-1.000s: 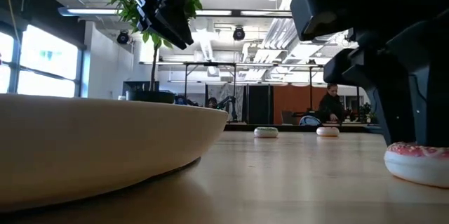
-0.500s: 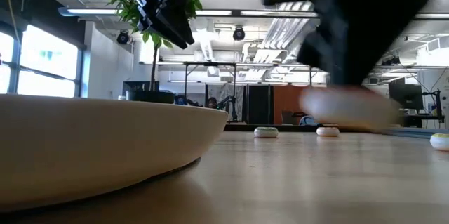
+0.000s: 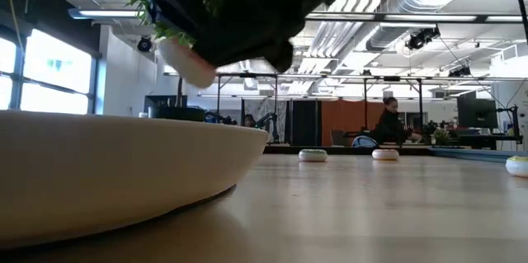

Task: Pick & Place donuts
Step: Put the small bottom pink donut on the light brown plate, then put the small green donut on the light brown plate

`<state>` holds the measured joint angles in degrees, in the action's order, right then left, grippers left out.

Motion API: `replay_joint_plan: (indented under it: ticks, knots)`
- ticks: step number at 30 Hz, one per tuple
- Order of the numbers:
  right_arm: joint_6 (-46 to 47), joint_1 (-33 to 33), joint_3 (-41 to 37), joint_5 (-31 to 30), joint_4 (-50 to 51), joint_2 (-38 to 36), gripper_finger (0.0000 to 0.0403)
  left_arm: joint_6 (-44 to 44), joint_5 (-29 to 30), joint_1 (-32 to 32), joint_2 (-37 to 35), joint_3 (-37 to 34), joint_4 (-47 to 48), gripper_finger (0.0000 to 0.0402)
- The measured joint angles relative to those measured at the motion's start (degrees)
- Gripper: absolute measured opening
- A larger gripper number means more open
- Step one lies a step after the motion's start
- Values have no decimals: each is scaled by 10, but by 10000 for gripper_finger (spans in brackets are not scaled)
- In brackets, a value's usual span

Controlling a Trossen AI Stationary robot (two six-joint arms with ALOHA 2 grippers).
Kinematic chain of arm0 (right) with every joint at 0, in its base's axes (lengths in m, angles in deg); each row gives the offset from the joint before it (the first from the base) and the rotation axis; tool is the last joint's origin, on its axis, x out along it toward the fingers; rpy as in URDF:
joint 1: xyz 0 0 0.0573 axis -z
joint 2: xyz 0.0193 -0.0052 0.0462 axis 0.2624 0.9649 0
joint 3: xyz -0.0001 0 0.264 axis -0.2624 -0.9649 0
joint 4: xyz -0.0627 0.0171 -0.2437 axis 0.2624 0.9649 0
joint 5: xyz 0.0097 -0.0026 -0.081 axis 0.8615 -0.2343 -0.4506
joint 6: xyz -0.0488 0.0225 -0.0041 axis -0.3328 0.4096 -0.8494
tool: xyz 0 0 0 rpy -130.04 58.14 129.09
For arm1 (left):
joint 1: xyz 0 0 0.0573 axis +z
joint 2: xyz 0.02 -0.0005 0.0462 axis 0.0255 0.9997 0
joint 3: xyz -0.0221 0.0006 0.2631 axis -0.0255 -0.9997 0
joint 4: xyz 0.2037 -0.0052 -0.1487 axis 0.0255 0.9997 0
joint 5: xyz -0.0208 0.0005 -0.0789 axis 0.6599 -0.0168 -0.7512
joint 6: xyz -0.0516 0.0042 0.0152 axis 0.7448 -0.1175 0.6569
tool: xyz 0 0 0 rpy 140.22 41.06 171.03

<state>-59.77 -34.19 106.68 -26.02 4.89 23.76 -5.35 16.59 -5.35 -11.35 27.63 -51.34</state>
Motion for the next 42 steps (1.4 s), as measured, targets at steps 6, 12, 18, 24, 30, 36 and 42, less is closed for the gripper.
replay_joint_plan:
  ticks: [6,12,18,24,30,36,42]
  knots:
    - [-2,7,0,65,-67,37,11,40,108,-59,-43,3,42,168]
    - [-41,11,0,36,-63,41,18,58,129,-99,-52,2,60,168]
    - [-51,10,0,53,-68,41,42,68,132,-109,-51,1,63,168]
    - [-51,10,0,51,-44,41,81,68,146,-109,-51,1,65,168]
    - [-51,10,0,53,-32,40,106,68,145,-109,-51,1,65,168]
    - [-46,22,0,54,41,-14,106,68,145,-109,-51,1,66,168]
    - [-52,43,0,12,236,-90,107,68,142,-109,-51,1,69,168]
